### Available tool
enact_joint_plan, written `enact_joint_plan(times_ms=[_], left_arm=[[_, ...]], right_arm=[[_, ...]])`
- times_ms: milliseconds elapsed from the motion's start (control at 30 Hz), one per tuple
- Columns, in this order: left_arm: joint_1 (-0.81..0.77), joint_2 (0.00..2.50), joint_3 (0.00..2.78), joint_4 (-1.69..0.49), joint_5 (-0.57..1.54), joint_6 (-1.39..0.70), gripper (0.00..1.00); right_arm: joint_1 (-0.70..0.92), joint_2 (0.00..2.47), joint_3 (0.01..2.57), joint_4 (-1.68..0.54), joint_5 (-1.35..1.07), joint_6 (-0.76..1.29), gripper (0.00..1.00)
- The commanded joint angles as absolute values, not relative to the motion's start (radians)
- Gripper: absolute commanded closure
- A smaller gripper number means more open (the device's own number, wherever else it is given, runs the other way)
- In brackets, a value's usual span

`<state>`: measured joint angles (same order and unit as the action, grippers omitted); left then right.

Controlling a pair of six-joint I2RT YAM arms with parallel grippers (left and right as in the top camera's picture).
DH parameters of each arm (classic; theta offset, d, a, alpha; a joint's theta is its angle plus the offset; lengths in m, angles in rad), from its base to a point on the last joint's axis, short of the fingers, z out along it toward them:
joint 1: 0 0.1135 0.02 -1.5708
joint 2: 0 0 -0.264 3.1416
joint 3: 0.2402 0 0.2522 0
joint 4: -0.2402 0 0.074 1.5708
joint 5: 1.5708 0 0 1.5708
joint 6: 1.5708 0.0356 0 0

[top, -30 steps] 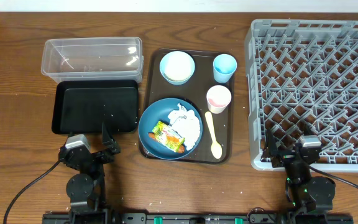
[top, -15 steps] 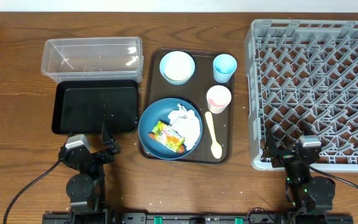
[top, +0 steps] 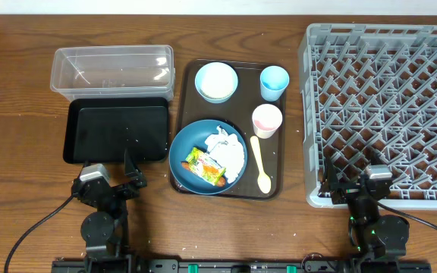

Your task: Sort waste into correct bins and load items into the dishwasher rack

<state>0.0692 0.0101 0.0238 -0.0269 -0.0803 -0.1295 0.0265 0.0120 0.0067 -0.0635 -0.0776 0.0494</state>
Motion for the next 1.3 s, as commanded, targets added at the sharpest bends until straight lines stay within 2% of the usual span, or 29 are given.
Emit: enact_joint_plan(times_ms=[0, 1267], left_arm=[[0.073, 0.004, 0.004, -0.067, -0.079, -0.116, 0.03], [0.073, 0.004, 0.004, -0.066, -0.075, -0.117, 0.03]], right_arm=[[0.025, 0.007, 0.006, -0.067, -0.075, 0.066, 0.01], [0.025, 0.007, 0.006, -0.057, -0.092, 0.092, 0.01]])
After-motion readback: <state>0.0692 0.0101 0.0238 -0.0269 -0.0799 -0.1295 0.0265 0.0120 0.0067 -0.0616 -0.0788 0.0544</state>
